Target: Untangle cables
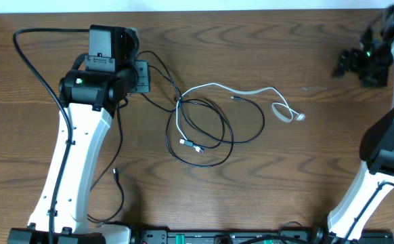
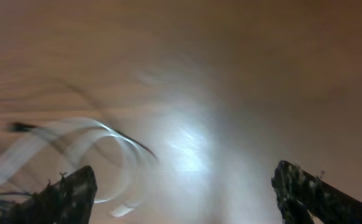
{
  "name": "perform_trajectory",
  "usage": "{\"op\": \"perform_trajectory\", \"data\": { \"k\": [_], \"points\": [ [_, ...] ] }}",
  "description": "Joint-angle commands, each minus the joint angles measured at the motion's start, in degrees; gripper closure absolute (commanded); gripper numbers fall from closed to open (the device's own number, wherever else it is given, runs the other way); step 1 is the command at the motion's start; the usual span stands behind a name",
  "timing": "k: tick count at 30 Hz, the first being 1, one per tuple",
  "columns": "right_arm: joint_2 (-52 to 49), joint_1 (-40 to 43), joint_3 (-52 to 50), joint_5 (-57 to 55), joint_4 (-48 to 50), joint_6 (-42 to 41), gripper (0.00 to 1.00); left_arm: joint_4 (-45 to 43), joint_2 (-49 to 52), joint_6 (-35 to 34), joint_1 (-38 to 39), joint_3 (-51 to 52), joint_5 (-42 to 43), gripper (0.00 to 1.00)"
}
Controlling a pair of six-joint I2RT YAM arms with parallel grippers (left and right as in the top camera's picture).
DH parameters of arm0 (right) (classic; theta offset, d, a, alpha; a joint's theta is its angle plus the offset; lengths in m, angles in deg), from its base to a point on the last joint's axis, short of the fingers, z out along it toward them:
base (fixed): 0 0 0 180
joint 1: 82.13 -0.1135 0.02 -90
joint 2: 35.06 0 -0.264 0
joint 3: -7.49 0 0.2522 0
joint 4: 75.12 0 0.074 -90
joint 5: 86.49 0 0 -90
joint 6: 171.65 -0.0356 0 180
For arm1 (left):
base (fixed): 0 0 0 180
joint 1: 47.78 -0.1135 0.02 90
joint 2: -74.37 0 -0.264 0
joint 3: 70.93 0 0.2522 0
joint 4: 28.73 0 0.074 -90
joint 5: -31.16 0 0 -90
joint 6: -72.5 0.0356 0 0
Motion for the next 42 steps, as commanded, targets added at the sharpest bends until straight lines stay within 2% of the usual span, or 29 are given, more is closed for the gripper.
{"op": "perform_trajectory", "data": {
  "k": [1,3,9,14,18,29,33,42],
  "points": [
    [2.0,-4.3,3.4,13.3,3.0,6.5,0.1,-0.6,0.0,8.5,-0.2,-1.5,14.4,0.92],
    [2.0,-7.3,3.4,16.4,6.6,6.4,0.1,-1.0,-0.4,9.6,-0.2,-1.5,18.3,0.93],
    [1.6,-18.2,2.1,16.9,15.7,6.5,0.09,-1.0,-2.2,9.6,-0.2,-1.5,22.9,0.92],
    [0.1,-25.3,0.7,17.2,21.5,7.4,0.08,-1.0,-4.3,9.5,-0.2,-1.5,23.5,0.92],
    [-3.5,-29.0,0.7,24.1,24.1,10.5,0.1,-1.0,-5.4,9.2,-0.2,-1.5,24.2,0.93],
    [-10.6,-35.1,0.7,36.6,20.7,19.3,0.23,-0.9,-5.5,7.5,-0.2,-1.5,24.4,0.92],
    [-10.9,-36.2,0.6,37.0,18.3,22.6,0.28,-1.0,-5.5,7.5,-0.2,-1.5,24.4,0.93],
    [-12.2,-37.2,-0.3,36.8,18.3,23.4,0.43,-0.9,-5.5,7.5,-0.2,-1.5,24.4,0.92]
  ]
}}
